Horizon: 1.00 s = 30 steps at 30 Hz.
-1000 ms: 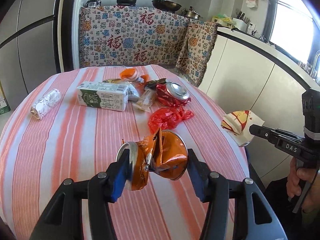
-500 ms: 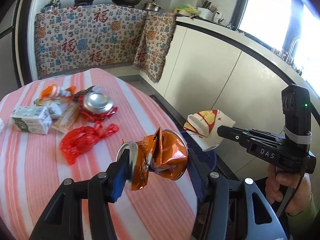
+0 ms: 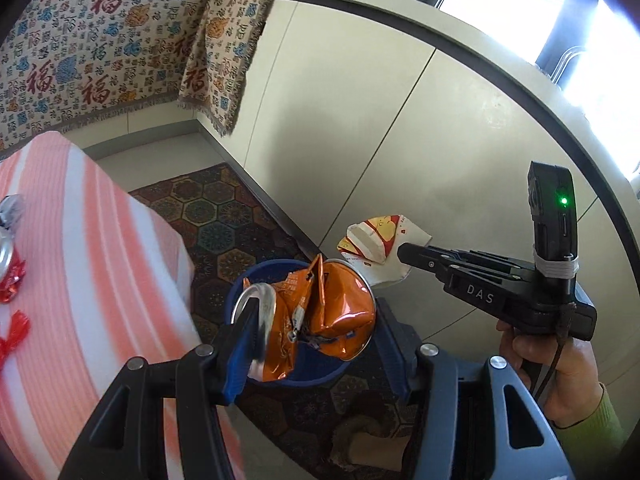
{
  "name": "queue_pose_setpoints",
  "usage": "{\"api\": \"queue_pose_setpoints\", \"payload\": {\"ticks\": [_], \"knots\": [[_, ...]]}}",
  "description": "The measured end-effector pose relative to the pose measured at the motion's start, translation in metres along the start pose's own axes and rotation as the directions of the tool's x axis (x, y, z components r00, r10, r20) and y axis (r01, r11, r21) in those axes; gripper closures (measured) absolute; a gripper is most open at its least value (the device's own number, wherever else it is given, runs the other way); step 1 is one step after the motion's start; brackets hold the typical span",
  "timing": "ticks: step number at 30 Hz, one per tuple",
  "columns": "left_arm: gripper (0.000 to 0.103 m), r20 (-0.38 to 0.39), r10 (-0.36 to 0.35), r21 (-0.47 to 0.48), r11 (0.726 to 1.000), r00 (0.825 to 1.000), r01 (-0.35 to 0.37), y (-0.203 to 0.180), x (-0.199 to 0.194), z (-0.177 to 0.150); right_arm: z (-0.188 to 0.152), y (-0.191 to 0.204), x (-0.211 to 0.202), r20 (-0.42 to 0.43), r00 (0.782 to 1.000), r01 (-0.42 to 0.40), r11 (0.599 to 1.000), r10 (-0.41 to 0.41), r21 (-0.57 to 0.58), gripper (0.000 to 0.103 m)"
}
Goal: Collect trash
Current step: 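Carry the chip bag and paper wrapper in both tools over the wastebasket, then open both tools to drop the chip bag and wrapper into the wastebasket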
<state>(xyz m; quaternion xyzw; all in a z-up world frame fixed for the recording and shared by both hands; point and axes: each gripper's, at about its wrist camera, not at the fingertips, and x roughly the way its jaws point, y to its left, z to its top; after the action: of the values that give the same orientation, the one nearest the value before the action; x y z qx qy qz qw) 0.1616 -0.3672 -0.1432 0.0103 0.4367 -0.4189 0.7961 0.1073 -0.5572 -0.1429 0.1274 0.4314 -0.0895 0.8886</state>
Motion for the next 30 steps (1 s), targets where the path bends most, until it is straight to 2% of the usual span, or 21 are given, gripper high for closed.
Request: {"api": "queue_pose_setpoints", "payload": {"ticks": [6,9,19,20,21,22,23,24,26,30], "knots": [[0.046,-0.060,-0.015,0.006,1.000,0.998,0.016,-0.001,0.059,0.003,-0.012,-0.042,0.031,-0.026,0.999,0.026,0.998,-0.024,0.065,0.097],[0.046,-0.088,-0.013,0.000,1.000,0.996,0.013,0.004,0.084,0.003,-0.017,-0.063,0.044,-0.062,0.998,-0.007,0.989,0.016,0.145,0.097],[0.042,-0.157,-0.009,-0.016,1.000,0.988,0.007,0.012,0.135,-0.002,-0.014,-0.088,0.064,-0.076,0.996,-0.035,0.967,0.056,0.253,0.095],[0.041,-0.162,-0.016,-0.017,1.000,0.987,0.013,0.012,0.138,-0.003,-0.014,-0.089,0.066,-0.077,0.995,-0.047,0.963,0.070,0.264,0.091],[0.038,-0.169,-0.029,-0.022,0.999,0.985,0.026,0.011,0.141,-0.003,-0.014,-0.090,0.070,-0.079,0.994,-0.056,0.959,0.080,0.276,0.091],[0.030,-0.187,-0.047,-0.034,0.999,0.981,0.042,0.012,0.148,-0.002,-0.015,-0.093,0.071,-0.081,0.993,-0.057,0.956,0.084,0.288,0.091],[0.028,-0.197,-0.051,-0.047,0.998,0.979,0.043,0.015,0.152,-0.002,-0.016,-0.094,0.072,-0.084,0.993,-0.058,0.953,0.087,0.296,0.087],[0.028,-0.201,-0.047,-0.057,0.998,0.978,0.036,0.016,0.155,-0.002,-0.016,-0.094,0.073,-0.086,0.993,-0.052,0.952,0.081,0.302,0.080],[0.028,-0.210,-0.038,-0.073,0.997,0.977,0.023,0.020,0.160,0.000,-0.015,-0.095,0.072,-0.083,0.994,-0.041,0.951,0.069,0.306,0.073],[0.028,-0.195,-0.023,-0.080,0.997,0.981,0.008,0.023,0.153,-0.002,-0.011,-0.094,0.064,-0.059,0.997,-0.038,0.953,0.058,0.302,0.073]]}}
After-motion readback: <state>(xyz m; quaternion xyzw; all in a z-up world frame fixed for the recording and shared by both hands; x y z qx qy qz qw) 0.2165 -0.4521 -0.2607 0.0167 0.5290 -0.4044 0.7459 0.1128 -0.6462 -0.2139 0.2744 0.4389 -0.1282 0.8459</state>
